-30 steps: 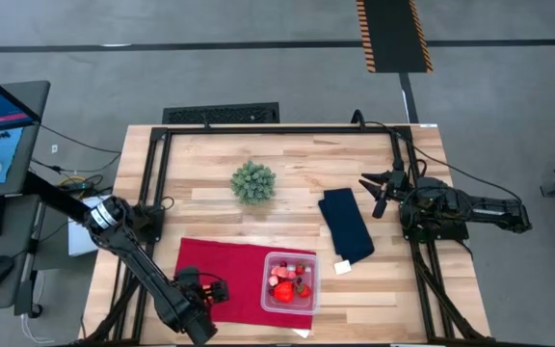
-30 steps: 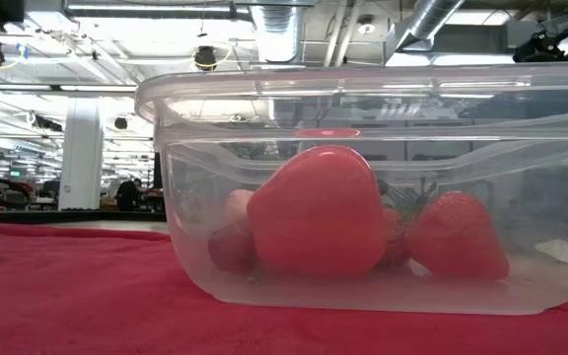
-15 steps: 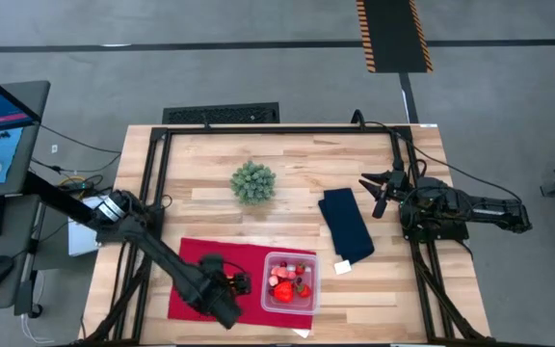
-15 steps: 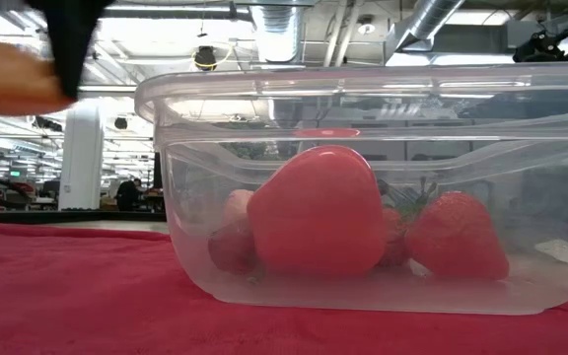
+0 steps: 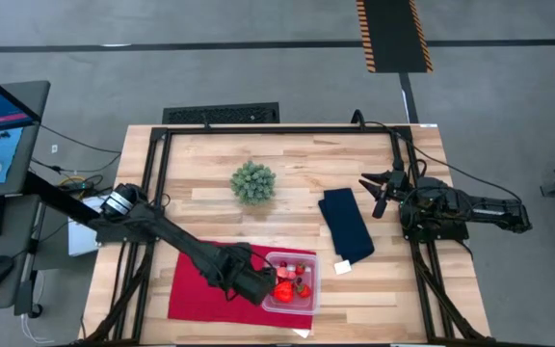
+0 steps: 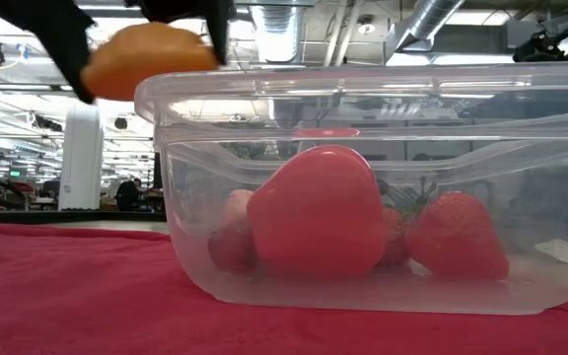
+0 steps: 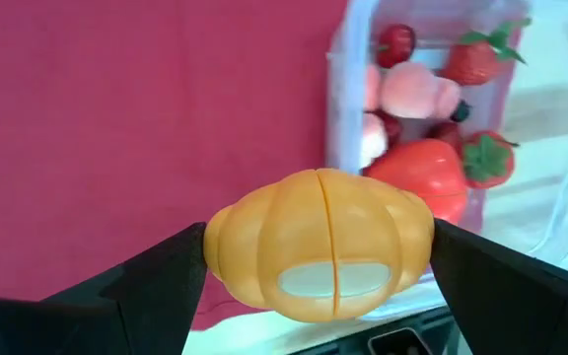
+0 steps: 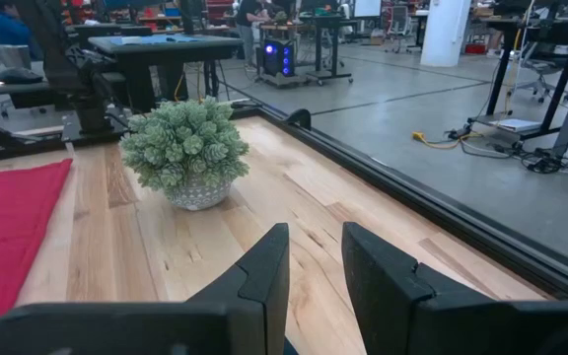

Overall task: Pick and placing Produce into tupperware
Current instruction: Put the croissant into the transparent bin

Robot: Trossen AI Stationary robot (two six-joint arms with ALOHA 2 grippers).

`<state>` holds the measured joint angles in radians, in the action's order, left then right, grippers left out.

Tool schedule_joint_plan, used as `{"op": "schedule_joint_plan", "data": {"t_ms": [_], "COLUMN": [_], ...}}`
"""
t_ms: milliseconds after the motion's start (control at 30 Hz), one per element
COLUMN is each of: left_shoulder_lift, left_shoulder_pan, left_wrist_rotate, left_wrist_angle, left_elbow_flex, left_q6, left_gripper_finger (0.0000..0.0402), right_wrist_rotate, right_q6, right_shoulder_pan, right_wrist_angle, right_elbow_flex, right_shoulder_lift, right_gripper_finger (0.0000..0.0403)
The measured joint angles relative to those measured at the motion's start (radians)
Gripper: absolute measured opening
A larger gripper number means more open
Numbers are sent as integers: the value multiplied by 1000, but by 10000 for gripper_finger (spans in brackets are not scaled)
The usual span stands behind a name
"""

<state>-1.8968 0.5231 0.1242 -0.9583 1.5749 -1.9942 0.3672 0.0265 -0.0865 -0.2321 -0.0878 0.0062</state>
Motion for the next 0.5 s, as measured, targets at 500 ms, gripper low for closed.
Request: {"op": "schedule_joint_plan", "data": {"t_ms": [500], "left_shoulder_lift": [-3], "left_shoulder_pan": [-18], "left_wrist_rotate": [54], "left_wrist_angle": [119], "left_elbow_flex": [49], "left_q6": [141], "left_gripper_finger": [348], "right_wrist_rotate": [0], "right_q6": [0], "right_shoulder_pan": [0], "right_wrist_angle": [0], "right_elbow_flex": [0], "right_shoulder_lift": [0], "right_gripper_finger": [120]}}
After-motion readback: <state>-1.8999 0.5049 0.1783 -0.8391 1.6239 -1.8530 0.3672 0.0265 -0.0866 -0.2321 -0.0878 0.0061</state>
